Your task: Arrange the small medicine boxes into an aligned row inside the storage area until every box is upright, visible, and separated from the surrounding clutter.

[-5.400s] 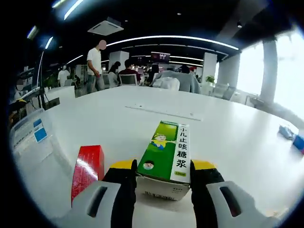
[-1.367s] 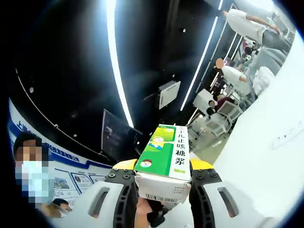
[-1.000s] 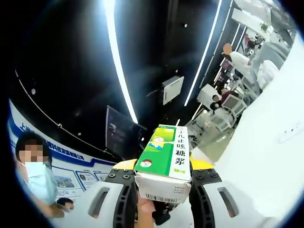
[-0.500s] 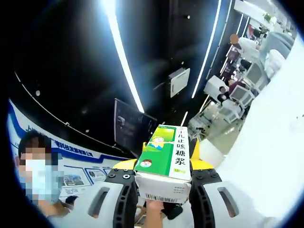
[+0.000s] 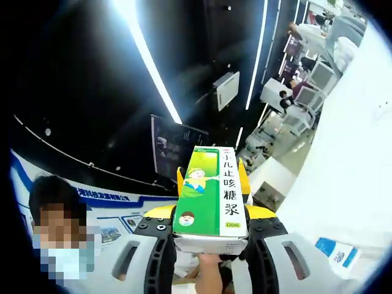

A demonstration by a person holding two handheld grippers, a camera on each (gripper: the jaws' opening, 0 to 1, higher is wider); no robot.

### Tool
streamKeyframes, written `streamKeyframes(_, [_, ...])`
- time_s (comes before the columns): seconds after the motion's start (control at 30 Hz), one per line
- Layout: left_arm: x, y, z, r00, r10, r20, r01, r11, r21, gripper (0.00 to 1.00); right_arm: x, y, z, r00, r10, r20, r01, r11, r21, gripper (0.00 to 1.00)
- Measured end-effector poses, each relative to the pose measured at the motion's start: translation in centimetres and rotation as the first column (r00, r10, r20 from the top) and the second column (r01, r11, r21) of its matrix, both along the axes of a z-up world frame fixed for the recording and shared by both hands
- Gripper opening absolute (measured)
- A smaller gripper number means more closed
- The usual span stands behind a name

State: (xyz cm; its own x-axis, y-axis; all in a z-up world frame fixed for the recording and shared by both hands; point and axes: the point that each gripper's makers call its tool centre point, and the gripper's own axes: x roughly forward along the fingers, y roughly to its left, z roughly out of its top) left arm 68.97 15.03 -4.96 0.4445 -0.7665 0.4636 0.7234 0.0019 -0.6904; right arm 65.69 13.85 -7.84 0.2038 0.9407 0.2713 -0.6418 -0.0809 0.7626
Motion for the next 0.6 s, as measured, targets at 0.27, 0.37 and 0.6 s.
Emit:
streamKeyframes(0.27, [-1.3, 0.3, -0.8, 0.999, -0.027, -0.030, 0.025, 0.998, -0.063, 0.38, -1.1, -0.4, -0.2, 0.999, -0.035, 0.029, 0.037, 0.999, -0.037, 0.41])
streamKeyframes(0.37, [-1.6, 0.2, -1.2, 0.999, -0.036, -0.031, 0.034, 0.997, -0.071, 0.38, -1.3, -0.6, -0.3, 0.998, -0.053, 0.028, 0.054, 0.998, -0.030, 0.43])
streamKeyframes(0.6, [-3.3, 0.1, -2.4, 0.999, -0.038, -0.021, 0.035, 0.990, -0.139, 0.38, -2.3, -0.7, -1.5, 0.991, -0.106, 0.075, 0.111, 0.992, -0.066, 0.54])
